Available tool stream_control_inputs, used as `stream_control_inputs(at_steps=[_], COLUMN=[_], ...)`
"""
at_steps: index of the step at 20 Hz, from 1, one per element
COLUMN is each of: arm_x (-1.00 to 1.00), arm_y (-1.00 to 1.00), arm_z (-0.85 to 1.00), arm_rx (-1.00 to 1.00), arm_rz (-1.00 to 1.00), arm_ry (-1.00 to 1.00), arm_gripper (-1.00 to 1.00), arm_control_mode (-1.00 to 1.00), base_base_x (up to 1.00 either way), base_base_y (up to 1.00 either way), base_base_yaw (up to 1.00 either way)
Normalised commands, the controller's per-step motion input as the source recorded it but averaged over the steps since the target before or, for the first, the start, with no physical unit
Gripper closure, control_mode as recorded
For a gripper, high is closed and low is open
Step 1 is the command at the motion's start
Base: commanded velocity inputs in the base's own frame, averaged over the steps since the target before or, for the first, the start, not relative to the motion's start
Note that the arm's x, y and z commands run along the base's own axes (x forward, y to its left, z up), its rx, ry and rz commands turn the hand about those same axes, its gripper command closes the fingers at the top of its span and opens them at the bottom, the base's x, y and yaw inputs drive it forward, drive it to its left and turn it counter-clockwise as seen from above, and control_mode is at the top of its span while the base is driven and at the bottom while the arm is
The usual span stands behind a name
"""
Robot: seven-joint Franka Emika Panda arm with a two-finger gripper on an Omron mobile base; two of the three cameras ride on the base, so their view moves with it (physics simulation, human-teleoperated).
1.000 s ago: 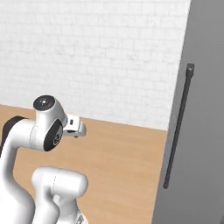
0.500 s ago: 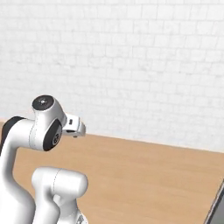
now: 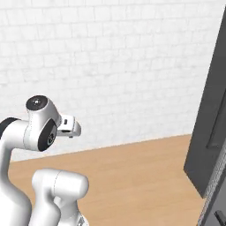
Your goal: Place one avocado and one steak in each tupperware on the nearby counter, to pack two identical lunches.
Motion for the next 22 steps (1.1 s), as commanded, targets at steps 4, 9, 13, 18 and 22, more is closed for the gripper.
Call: stream_control_inputs(at_steps=[4, 9, 13, 18, 22], arm_x=[0.0, 0.0, 0.0, 0.0, 0.0], arm_y=[0.0, 0.0, 0.0, 0.0, 0.0], arm_z=[0.0, 0.0, 0.0, 0.0, 0.0], arm_rx=[0.0, 0.0, 0.0, 0.0, 0.0], arm_rz=[0.0, 0.0, 0.0, 0.0, 0.0], arm_ry=[0.0, 0.0, 0.0, 0.0, 0.0], arm_gripper=[-1.0, -1.0, -1.0, -1.0, -1.0], arm_control_mode=[1.0, 1.0, 1.0, 1.0, 1.0], base_base_x=[0.0, 0.33, 0.67, 0.72, 0.65], base_base_y=[0.0, 0.21, 0.53, 0.57, 0.73], base_base_yaw=[-1.0, -0.9, -0.77, -0.75, -0.67])
